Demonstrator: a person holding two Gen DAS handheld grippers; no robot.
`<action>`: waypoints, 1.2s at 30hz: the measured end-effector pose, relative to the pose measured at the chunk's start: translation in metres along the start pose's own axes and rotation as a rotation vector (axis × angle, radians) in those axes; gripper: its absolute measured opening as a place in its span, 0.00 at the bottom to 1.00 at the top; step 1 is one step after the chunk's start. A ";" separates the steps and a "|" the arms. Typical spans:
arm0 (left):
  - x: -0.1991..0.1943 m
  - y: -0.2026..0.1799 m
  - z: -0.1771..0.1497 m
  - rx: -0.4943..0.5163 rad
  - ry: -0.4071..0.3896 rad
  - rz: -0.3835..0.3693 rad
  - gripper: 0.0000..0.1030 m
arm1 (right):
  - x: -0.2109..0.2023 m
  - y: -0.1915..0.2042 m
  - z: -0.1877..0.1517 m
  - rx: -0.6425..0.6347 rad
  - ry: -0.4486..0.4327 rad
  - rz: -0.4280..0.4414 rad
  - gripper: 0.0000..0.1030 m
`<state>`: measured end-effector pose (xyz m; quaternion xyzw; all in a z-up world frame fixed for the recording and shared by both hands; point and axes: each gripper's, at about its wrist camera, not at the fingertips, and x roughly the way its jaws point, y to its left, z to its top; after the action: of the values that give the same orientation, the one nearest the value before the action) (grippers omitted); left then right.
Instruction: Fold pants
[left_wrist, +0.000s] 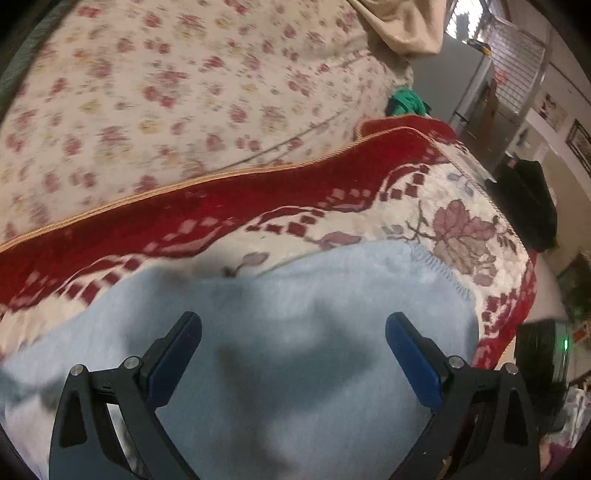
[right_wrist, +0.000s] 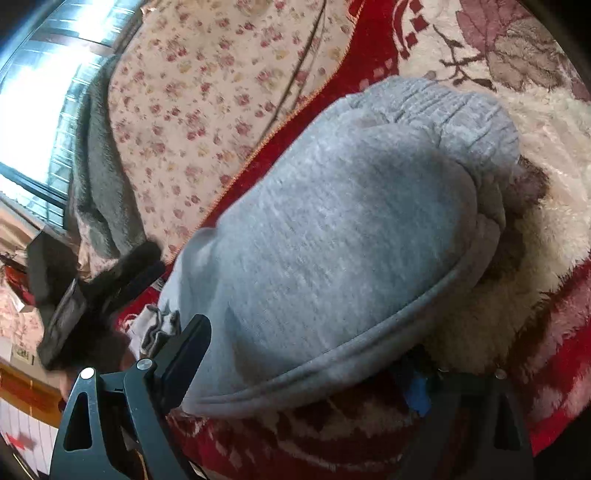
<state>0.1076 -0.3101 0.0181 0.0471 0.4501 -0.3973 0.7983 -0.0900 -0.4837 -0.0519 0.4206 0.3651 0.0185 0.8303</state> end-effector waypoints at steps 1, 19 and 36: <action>0.007 -0.001 0.006 0.006 0.013 -0.017 0.97 | -0.001 -0.001 -0.001 -0.006 -0.004 0.011 0.92; 0.092 -0.002 0.054 -0.013 0.223 -0.217 0.97 | -0.004 -0.008 0.001 -0.015 -0.016 0.065 0.91; 0.161 -0.042 0.056 0.171 0.467 -0.278 1.00 | -0.004 -0.017 0.010 0.040 -0.089 0.140 0.92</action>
<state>0.1625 -0.4579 -0.0583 0.1422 0.5888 -0.5180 0.6040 -0.0916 -0.5025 -0.0581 0.4622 0.2979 0.0505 0.8337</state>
